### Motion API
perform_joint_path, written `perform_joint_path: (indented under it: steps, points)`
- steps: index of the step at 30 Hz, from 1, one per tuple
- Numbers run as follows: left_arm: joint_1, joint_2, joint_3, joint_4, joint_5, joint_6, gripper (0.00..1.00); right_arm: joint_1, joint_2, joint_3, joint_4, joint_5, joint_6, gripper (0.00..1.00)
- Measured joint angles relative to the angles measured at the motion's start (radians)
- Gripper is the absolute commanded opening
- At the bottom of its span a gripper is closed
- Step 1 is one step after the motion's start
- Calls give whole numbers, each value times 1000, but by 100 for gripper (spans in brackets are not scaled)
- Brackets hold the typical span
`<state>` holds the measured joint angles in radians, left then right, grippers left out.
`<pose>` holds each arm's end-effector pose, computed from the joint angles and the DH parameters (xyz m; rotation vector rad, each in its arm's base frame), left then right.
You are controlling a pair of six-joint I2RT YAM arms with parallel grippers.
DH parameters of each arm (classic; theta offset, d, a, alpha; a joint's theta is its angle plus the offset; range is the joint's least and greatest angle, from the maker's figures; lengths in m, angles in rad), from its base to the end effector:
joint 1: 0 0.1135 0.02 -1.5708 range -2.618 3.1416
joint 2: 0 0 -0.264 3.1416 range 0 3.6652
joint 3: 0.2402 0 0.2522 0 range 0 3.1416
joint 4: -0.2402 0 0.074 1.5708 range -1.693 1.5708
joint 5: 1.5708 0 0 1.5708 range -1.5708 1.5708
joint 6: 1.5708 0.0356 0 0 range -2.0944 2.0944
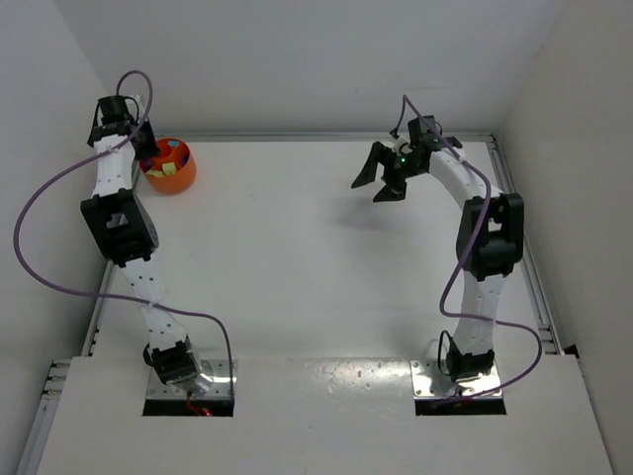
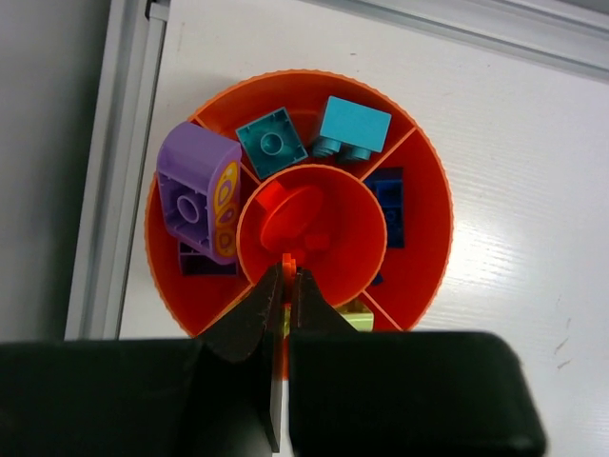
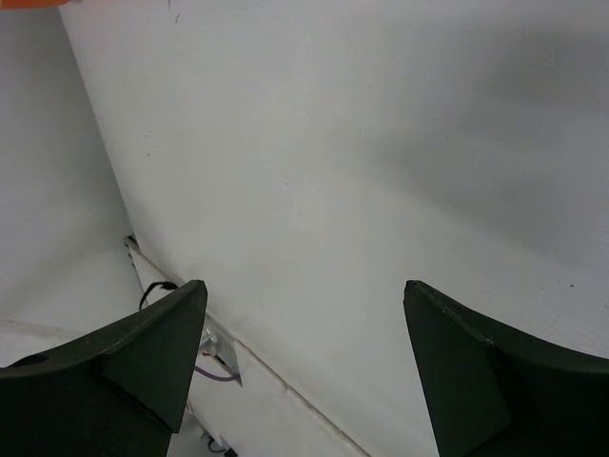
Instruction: Sort the legos into containers by color
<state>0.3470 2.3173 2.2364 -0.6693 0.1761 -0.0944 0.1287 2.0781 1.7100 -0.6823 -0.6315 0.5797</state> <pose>0.4987 0.1737 0.2730 -0.4184 2.2696 -0.0756 0.4431 0.0785 0.2229 0.3715 2.6603 1.0670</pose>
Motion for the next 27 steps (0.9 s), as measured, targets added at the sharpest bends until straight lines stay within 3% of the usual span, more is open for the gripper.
perform_joint_path:
  steps: [14,23,27]
  points:
    - [-7,27,22,20,24,6,42,5,1,0,0,0,0,86]
    - [-19,31,33,33,27,7,40,11,1,-3,1,-5,1,86]
    - [-23,31,33,35,21,10,21,11,1,-14,2,-5,3,86]
